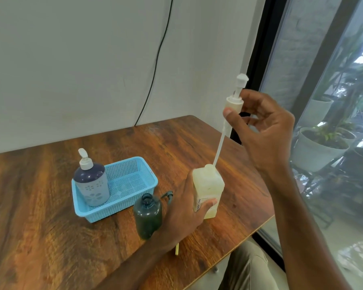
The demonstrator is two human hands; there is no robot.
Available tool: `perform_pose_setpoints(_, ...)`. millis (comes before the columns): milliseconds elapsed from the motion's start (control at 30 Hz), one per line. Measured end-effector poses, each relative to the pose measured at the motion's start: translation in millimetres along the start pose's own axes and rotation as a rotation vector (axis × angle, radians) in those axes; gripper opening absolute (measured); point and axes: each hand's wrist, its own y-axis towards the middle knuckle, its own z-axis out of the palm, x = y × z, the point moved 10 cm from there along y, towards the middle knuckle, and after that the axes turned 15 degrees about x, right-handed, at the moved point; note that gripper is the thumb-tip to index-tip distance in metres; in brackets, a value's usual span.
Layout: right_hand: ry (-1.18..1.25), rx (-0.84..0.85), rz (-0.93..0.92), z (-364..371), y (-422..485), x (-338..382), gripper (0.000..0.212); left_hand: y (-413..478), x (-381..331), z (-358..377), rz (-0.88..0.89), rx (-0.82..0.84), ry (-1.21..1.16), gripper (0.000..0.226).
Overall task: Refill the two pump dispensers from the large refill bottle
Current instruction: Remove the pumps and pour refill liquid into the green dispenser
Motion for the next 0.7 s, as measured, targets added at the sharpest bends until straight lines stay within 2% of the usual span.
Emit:
perform_pose_setpoints(167, -0.035, 0.008, -0.016, -5, 13, 8, 0.038, 0, 2, 1, 0.002, 0.002, -0.02, 0.094)
perform_pose_setpoints(333, -0.123, 0.08, 0.087, -1, 13, -15, 0.036, 2, 4, 2, 0.0, -0.004, -0.02, 0.095)
perform_pose_setpoints(567, -0.228, 0.317, 0.391, 36, -22, -124, 0.031, 1, 8, 4, 0.004, -0.018, -0.062, 0.096)
perform_pose_setpoints(700, -0.261, 0.447, 0.499, 62, -54, -180, 0.03, 0, 4, 2, 0.021, -0.027, -0.063, 0.093)
